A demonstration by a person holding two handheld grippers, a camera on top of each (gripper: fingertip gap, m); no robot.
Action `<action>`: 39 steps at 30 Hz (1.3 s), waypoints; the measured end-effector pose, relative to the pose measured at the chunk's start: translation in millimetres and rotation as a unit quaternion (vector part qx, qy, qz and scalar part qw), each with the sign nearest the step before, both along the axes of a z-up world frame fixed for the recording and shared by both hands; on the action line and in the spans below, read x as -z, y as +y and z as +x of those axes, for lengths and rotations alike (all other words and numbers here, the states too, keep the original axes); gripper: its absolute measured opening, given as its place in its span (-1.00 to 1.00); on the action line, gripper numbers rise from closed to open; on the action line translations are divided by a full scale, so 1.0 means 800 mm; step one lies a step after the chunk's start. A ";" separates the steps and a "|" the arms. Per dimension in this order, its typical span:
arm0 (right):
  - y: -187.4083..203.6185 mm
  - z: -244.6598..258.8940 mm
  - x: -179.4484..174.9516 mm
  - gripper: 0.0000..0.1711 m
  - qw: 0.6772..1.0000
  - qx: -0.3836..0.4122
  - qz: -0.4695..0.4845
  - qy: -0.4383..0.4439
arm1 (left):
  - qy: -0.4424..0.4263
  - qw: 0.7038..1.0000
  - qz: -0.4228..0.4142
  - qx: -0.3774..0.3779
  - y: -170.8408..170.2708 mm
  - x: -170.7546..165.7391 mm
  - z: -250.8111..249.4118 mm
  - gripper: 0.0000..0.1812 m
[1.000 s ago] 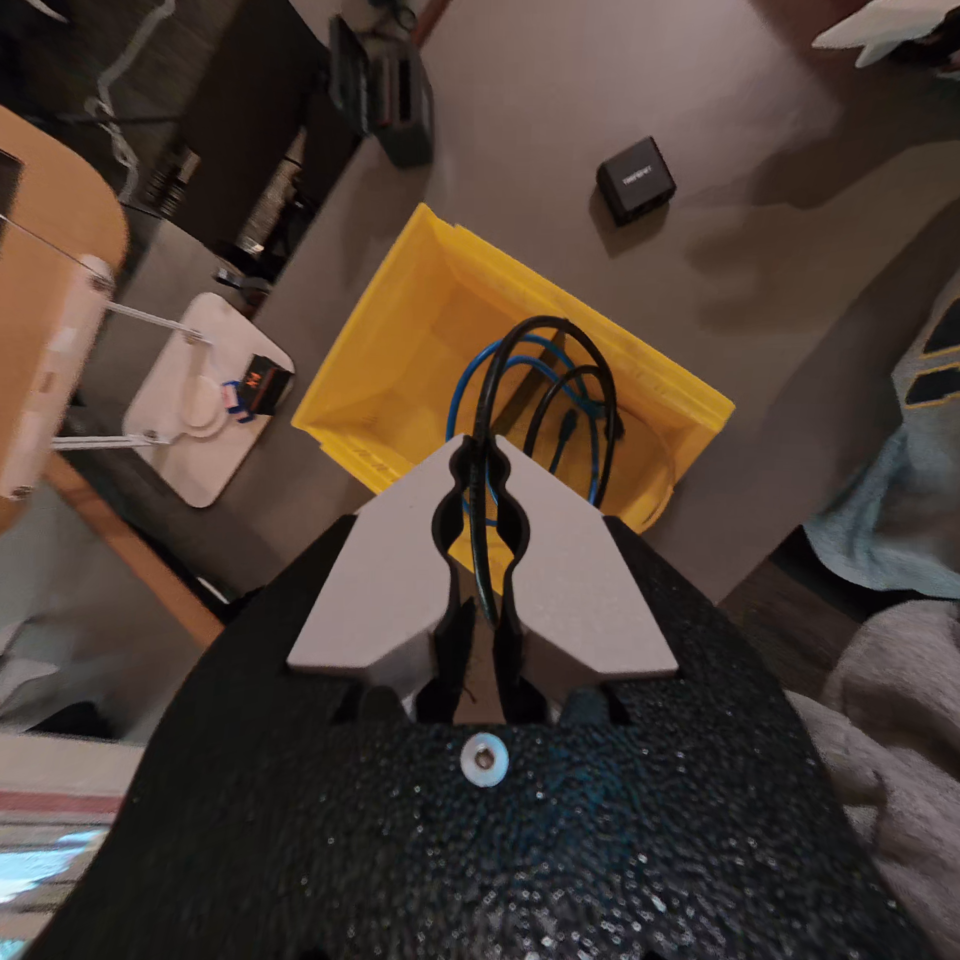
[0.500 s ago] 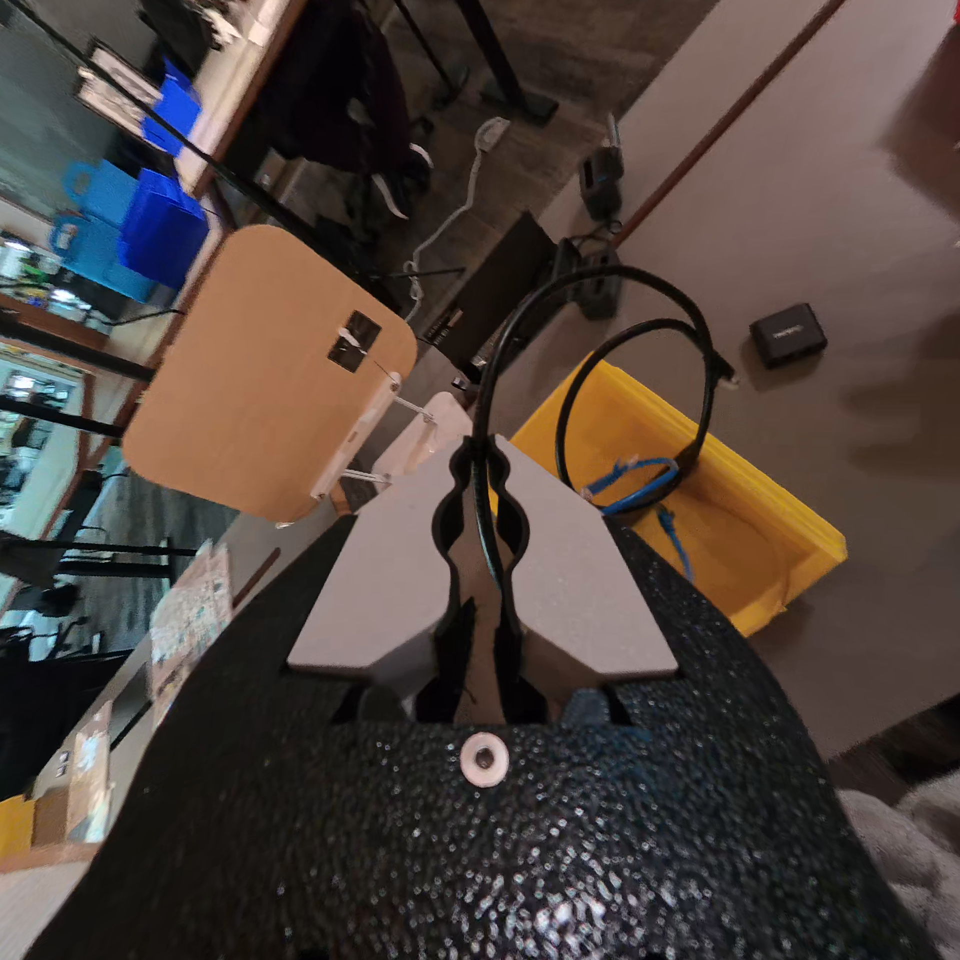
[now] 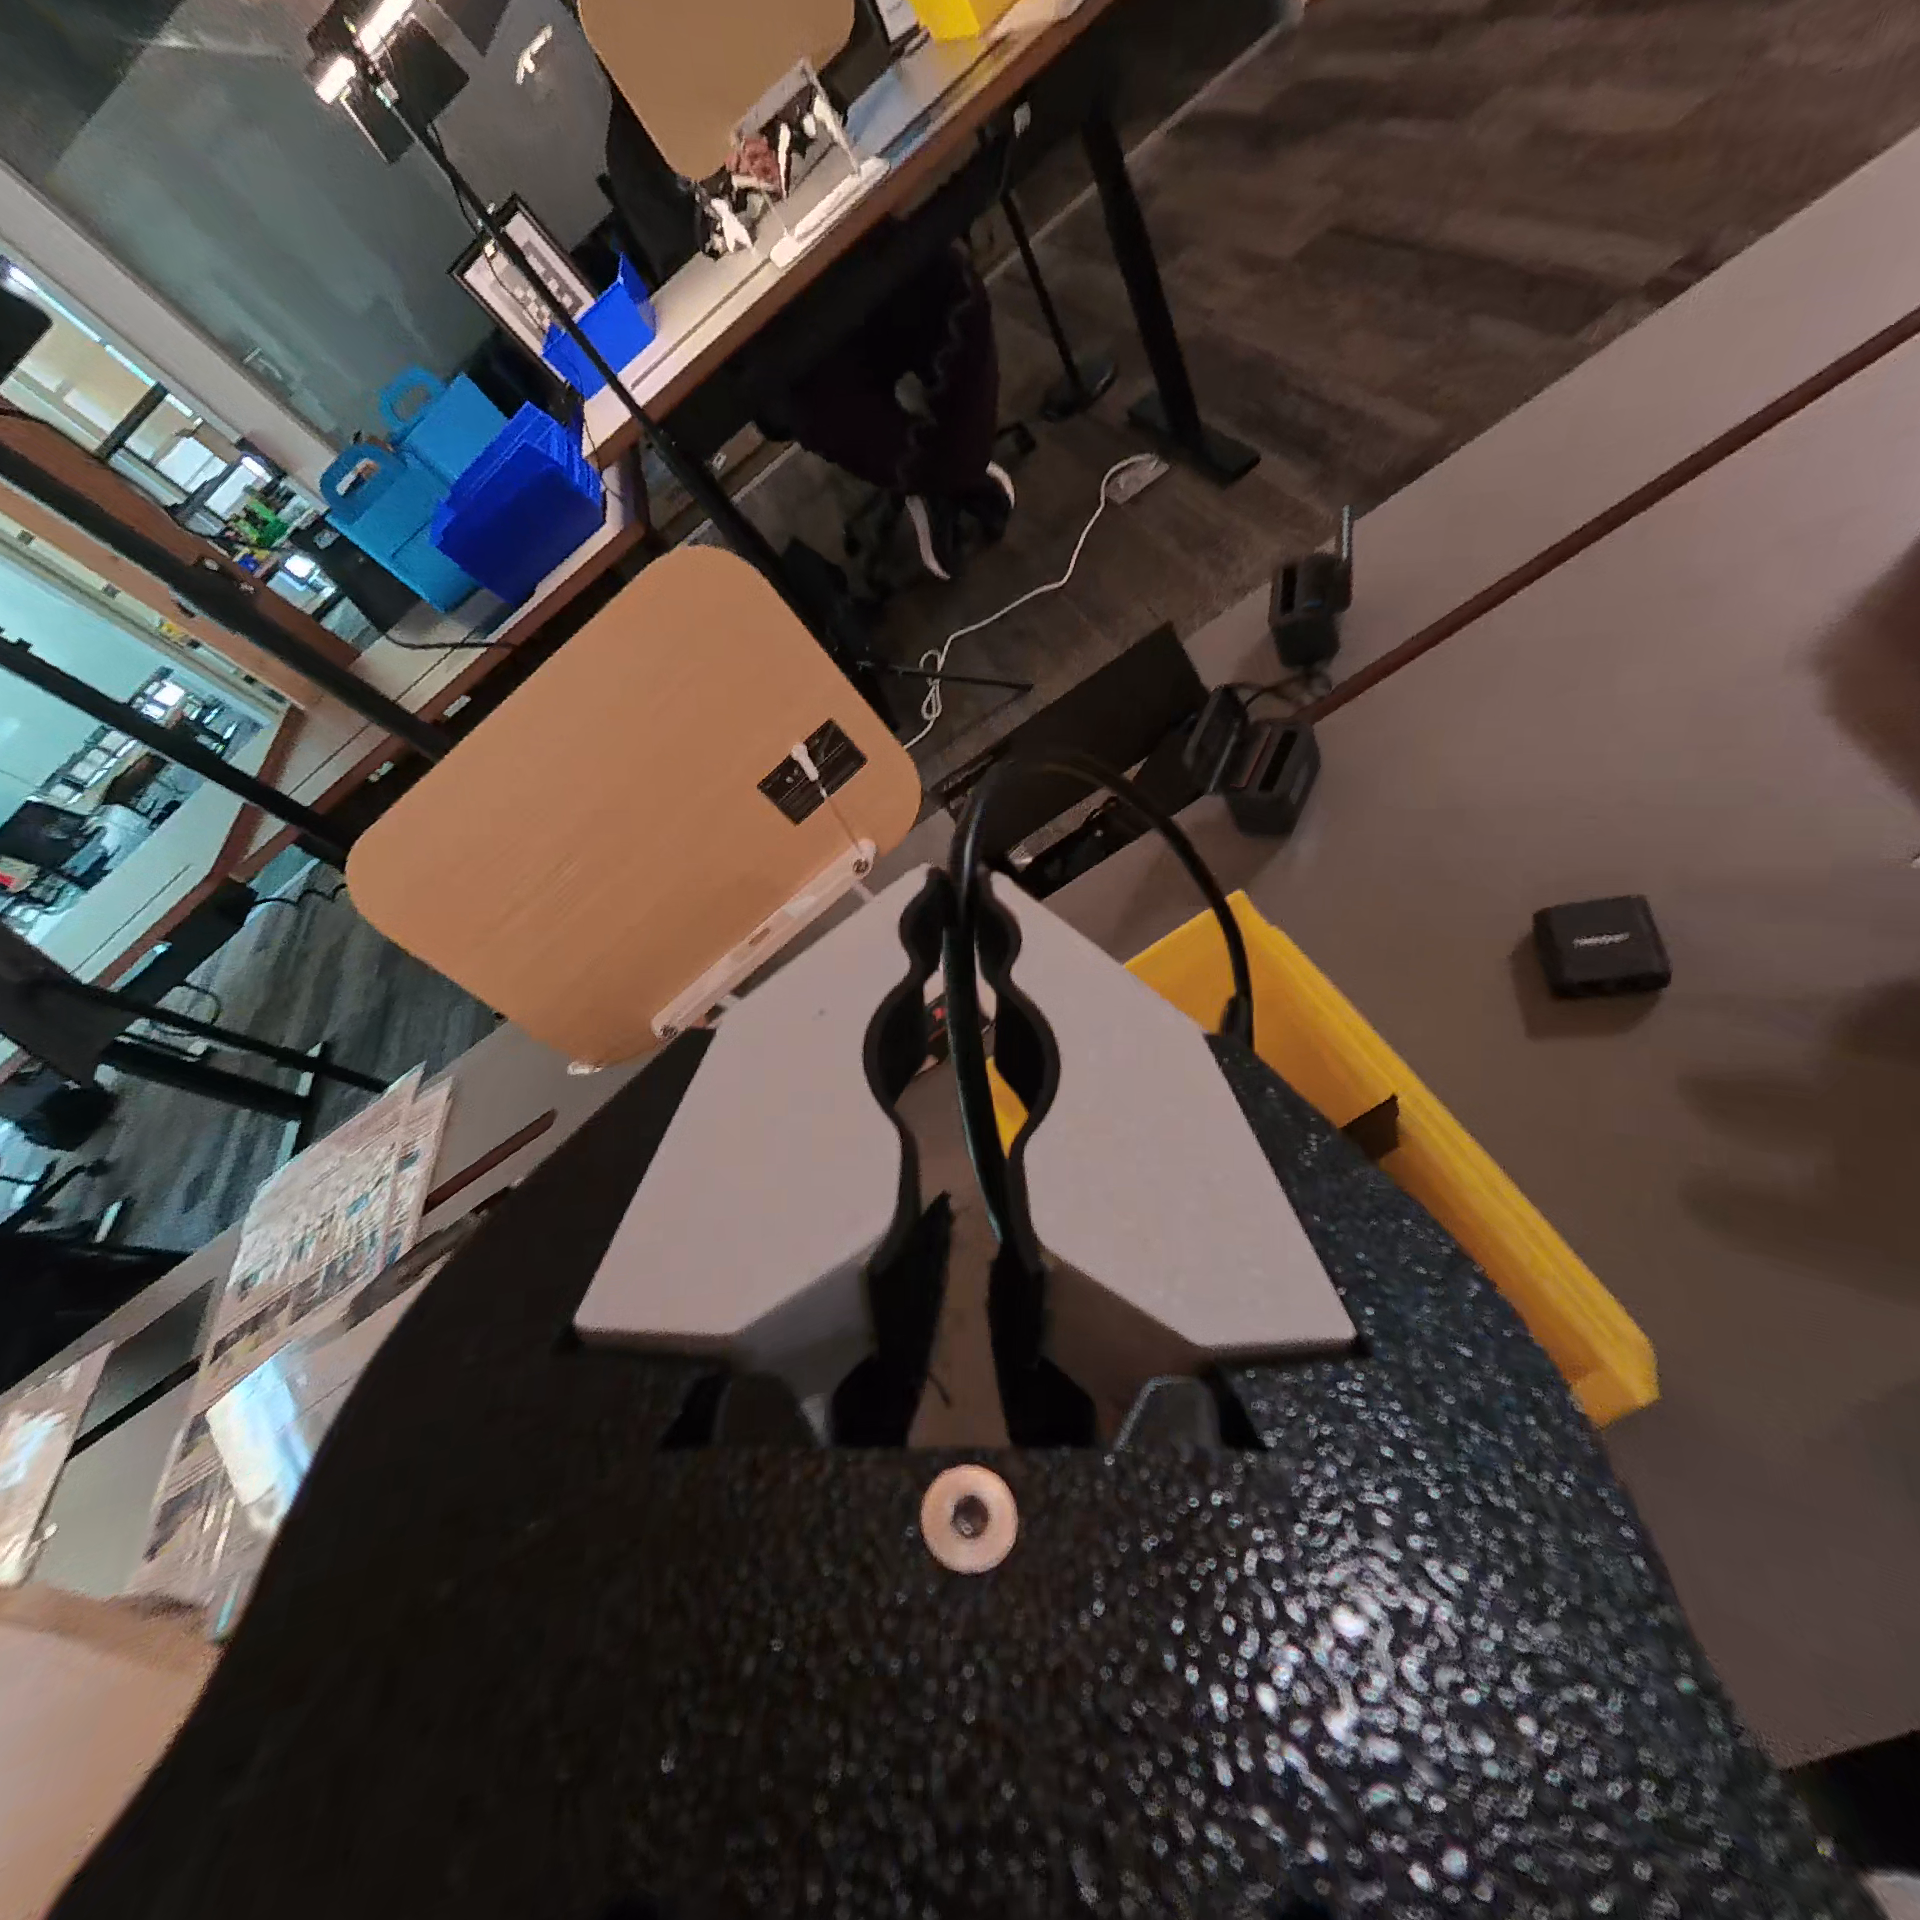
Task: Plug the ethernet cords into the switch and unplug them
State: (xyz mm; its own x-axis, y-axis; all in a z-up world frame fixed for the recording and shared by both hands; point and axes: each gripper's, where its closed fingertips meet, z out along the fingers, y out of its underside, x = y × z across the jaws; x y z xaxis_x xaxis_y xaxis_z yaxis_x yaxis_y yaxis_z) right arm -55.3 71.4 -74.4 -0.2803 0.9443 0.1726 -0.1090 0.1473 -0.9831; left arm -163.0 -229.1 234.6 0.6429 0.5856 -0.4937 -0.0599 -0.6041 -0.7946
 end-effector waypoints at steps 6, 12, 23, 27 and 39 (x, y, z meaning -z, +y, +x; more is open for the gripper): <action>0.000 0.000 -0.001 -0.22 1.000 0.002 0.002 0.003 | 0.060 0.998 0.018 -0.006 0.037 -0.013 -0.015 -0.97; 0.002 0.000 -0.003 -0.22 1.000 0.003 -0.001 0.005 | 0.129 0.987 0.079 0.052 0.084 -0.051 -0.001 -0.97; 0.004 0.004 -0.009 -0.22 1.000 0.008 -0.002 0.018 | -0.078 0.959 0.072 0.264 0.279 0.122 0.026 -0.97; 0.005 0.004 -0.011 -0.22 1.000 0.009 -0.005 0.019 | -0.209 0.934 0.050 0.285 0.316 0.221 0.033 -0.96; 0.004 0.005 -0.011 -0.22 1.000 0.008 -0.005 0.019 | -0.405 0.883 0.067 0.228 0.253 0.280 0.045 -0.33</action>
State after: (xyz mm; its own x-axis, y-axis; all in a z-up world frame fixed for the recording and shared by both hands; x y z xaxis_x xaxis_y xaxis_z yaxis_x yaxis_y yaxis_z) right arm -51.1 74.5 -65.8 -0.2594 0.9503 0.1724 -0.1438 0.1385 -0.9799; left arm -126.6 -26.6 10.7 0.9378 0.1920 0.2892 0.3467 -0.5618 -0.7511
